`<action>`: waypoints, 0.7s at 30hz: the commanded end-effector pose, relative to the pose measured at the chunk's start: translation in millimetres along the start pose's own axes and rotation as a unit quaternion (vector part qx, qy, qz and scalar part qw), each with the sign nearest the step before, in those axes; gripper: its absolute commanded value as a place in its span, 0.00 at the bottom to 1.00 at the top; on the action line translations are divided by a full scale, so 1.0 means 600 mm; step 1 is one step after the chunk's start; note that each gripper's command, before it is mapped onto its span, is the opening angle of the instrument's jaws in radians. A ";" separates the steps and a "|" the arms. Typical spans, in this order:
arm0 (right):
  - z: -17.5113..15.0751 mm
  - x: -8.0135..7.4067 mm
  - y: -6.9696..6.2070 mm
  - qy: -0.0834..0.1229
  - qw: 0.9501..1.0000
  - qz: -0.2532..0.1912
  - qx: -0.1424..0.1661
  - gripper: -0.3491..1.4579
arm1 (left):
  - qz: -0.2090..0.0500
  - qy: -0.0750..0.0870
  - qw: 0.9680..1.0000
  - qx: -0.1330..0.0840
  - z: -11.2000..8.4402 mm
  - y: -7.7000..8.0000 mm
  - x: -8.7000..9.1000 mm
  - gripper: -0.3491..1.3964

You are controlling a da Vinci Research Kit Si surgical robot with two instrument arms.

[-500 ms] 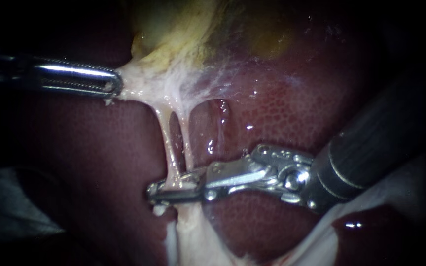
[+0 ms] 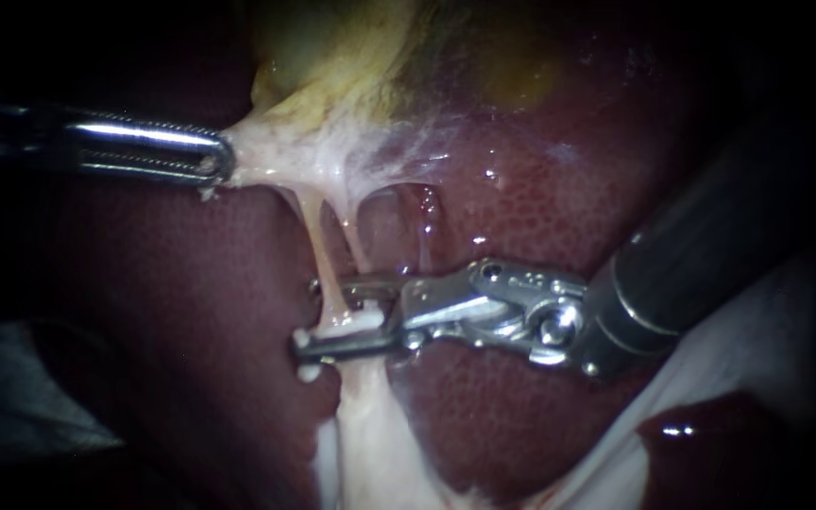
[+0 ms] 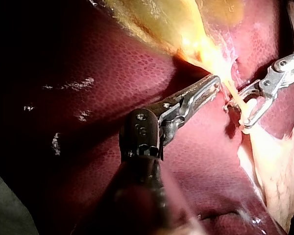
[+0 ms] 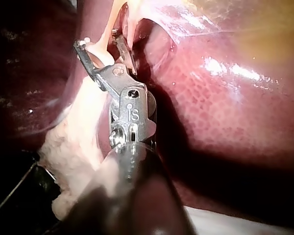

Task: Going back second clip left tube

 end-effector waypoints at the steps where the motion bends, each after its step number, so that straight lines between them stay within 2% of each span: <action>1: -0.0012 0.0002 -0.0003 -0.009 1.000 -0.004 0.001 0.47 | 0.000 0.000 1.000 -0.001 -0.0001 0.0000 0.0000 0.00; 4: -0.0048 0.0007 -0.0015 -0.027 0.999 -0.040 -0.002 0.47 | 0.000 -0.001 1.000 -0.001 -0.0003 0.0000 0.0000 0.00; 12: -0.0172 0.0047 -0.0045 -0.029 0.995 -0.090 0.016 0.47 | 0.000 -0.001 1.000 -0.001 -0.0003 0.0000 0.0000 0.00; 21: -0.0270 0.0077 -0.0043 -0.030 0.992 -0.125 0.000 0.47 | 0.000 -0.001 1.000 -0.001 -0.0004 0.0000 -0.0001 0.00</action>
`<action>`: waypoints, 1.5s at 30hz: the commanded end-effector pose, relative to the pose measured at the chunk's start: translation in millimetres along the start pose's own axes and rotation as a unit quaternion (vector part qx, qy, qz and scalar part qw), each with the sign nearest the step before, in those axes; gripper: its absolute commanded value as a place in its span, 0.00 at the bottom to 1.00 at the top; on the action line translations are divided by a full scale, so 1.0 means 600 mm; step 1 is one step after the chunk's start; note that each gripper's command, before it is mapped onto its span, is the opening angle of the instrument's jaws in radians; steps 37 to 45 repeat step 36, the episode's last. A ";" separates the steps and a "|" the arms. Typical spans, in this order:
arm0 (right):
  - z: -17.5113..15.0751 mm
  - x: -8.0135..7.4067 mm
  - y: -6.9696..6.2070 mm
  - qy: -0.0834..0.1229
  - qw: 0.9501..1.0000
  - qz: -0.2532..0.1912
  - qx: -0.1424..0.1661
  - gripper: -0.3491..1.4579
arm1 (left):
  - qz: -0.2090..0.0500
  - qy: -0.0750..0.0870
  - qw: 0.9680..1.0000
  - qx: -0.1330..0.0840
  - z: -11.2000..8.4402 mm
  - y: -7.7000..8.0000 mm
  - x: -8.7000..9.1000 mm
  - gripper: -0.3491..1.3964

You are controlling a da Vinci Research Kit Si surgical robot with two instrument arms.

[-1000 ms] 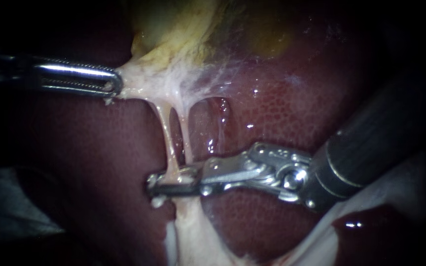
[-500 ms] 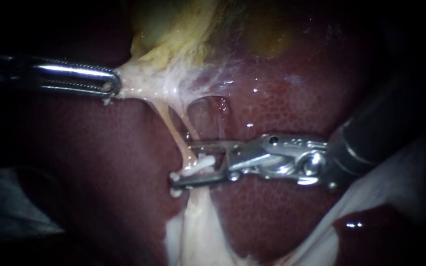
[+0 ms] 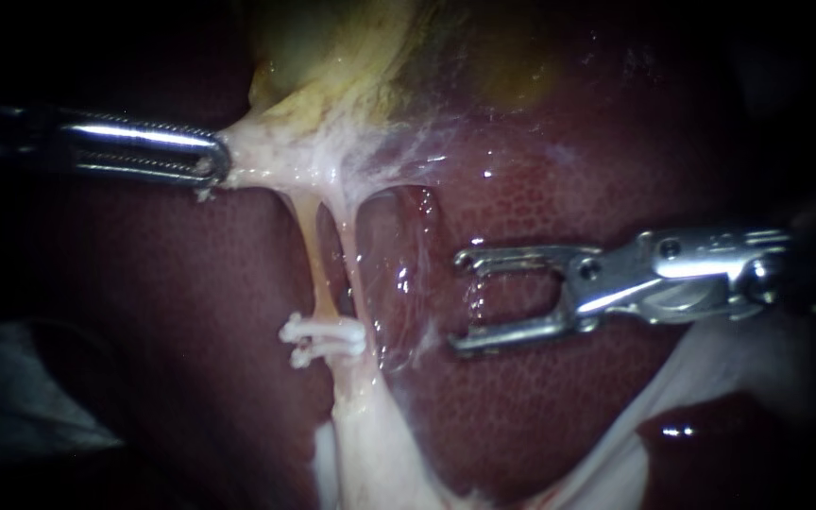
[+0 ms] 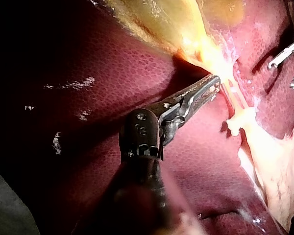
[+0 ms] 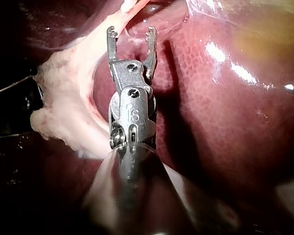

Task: Going back second clip left tube

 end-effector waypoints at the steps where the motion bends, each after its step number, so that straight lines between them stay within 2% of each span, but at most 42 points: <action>1: -0.0008 0.0001 0.0001 -0.002 1.000 -0.005 -0.002 0.47 | 0.000 0.000 1.000 0.000 0.0000 0.0000 0.0000 0.00; 8: -0.0052 0.0012 0.0002 -0.026 0.999 -0.043 -0.008 0.47 | 0.000 0.000 1.000 0.000 0.0001 0.0000 0.0000 0.00; 11: -0.0061 0.0012 -0.0003 -0.028 0.998 -0.050 -0.005 0.47 | 0.000 0.001 1.000 0.001 0.0006 -0.0001 -0.0003 0.00; 16: -0.0067 0.0013 -0.0009 -0.045 0.997 -0.058 -0.001 0.47 | 0.003 0.003 1.000 0.005 0.0035 -0.0014 -0.0016 0.00; 19: -0.0071 0.0012 -0.0010 -0.044 0.997 -0.058 0.001 0.47 | 0.006 0.006 1.000 0.007 0.0057 -0.0030 -0.0027 0.00; 24: -0.0075 0.0010 -0.0011 -0.046 0.997 -0.061 0.005 0.47 | 0.011 -0.003 1.000 0.008 0.0095 -0.0056 -0.0043 0.00; 28: -0.0077 0.0010 -0.0012 -0.047 0.997 -0.061 0.009 0.47 | 0.012 -0.005 1.000 0.008 0.0111 -0.0065 -0.0047 0.00; 45: -0.0075 0.0010 -0.0017 -0.045 0.997 -0.062 0.020 0.47 | 0.012 -0.006 1.000 0.006 0.0107 -0.0064 -0.0047 0.00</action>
